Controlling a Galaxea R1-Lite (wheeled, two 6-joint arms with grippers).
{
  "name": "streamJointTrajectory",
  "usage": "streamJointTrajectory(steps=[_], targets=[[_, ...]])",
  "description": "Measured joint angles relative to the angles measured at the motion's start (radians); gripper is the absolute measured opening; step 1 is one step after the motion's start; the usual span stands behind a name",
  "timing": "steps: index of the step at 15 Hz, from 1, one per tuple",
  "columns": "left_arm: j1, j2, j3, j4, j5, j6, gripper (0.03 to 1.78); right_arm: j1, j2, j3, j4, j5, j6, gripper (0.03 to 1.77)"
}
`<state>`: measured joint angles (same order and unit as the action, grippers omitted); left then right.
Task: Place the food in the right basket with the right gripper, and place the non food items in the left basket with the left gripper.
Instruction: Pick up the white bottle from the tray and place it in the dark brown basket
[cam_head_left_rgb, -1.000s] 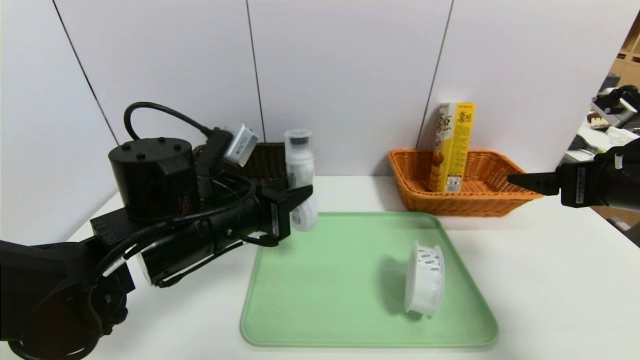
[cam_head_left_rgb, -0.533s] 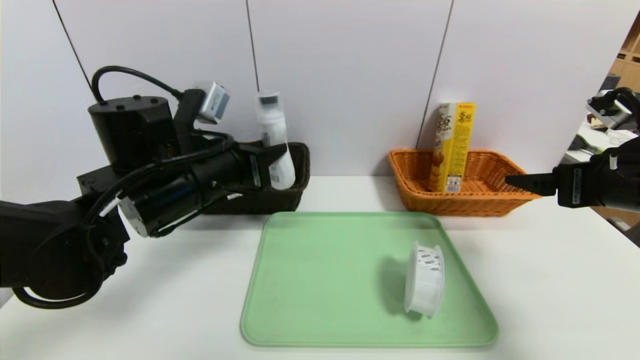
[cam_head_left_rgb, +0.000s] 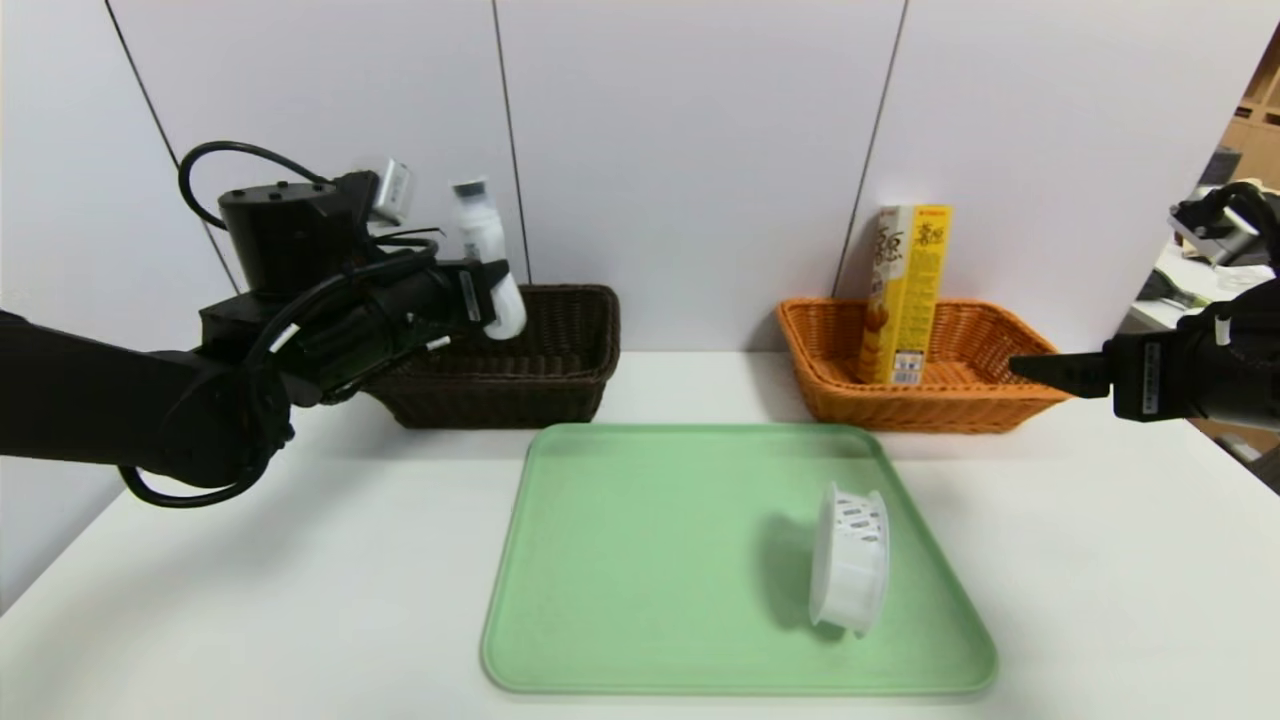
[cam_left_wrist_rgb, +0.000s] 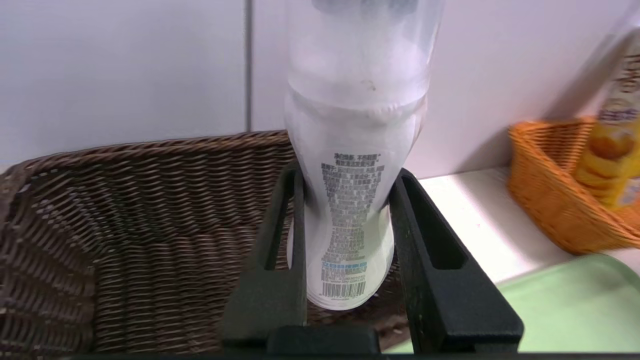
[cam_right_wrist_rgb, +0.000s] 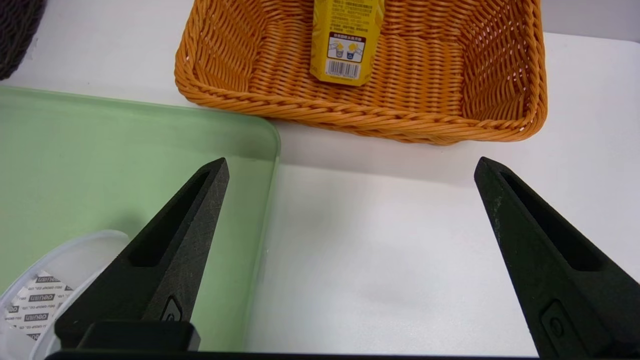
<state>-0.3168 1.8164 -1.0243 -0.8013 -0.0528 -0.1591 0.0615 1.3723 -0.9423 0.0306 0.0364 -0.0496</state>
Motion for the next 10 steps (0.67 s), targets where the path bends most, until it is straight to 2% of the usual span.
streamJointTrajectory(steps=[4,10], targets=[[0.054,0.085,-0.055,0.006,0.028,-0.001,0.54,0.0,0.0,0.014,-0.002,0.001,0.0,1.69],[0.06,0.182,-0.112,0.007,0.055,0.001,0.54,-0.001,-0.001,0.019,-0.002,0.0,0.0,1.69]])
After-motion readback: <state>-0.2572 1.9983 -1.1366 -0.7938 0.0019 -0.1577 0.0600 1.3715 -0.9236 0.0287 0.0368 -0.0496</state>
